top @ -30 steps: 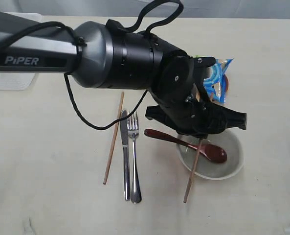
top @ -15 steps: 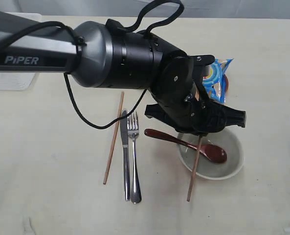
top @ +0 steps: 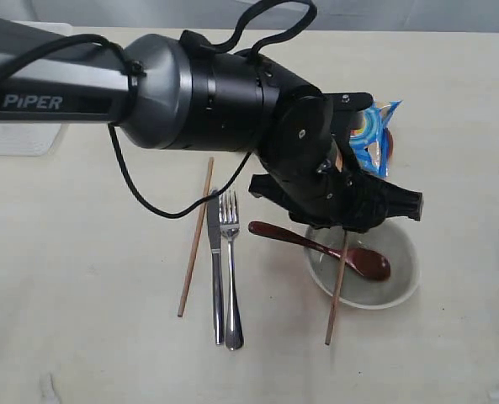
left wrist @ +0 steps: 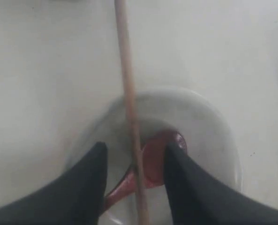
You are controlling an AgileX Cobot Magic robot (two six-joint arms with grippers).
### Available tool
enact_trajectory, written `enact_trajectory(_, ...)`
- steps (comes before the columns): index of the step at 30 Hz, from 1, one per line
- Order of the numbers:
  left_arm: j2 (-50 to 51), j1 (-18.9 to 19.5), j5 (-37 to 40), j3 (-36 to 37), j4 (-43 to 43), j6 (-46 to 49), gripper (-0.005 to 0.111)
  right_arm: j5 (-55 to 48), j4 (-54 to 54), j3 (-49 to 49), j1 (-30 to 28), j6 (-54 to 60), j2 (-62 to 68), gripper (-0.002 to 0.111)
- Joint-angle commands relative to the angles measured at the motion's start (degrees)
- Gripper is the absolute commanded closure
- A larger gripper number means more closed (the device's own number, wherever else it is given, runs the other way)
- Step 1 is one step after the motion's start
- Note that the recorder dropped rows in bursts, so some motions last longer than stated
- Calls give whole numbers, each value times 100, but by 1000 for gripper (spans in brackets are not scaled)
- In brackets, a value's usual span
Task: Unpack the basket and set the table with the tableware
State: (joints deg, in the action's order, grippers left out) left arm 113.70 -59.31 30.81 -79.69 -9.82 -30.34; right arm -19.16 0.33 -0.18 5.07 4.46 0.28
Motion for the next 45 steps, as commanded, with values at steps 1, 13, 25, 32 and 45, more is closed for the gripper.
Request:
enact_trajectory(1,-355,7,183,-86,560,73,68,-6,-33,18,-30,-13,-28,109)
enact_trajectory(13,-1514,47,2699,-73,3518,-1158,68,-6,-33,18,-30,-13,-28,109)
enact_trajectory(25,-2165,1348,1774,2150,943,265,68,-6,-33,18,-30,-13,-28,109)
enact_trajectory(32,-2145,1277,31,3354,602,529,68,-6,-33,18,-30,-13,-28,109)
enact_trajectory(45,-1543,1277,-1126,3450,17,697,69,-6,-33,18,-30,-13,-28,109)
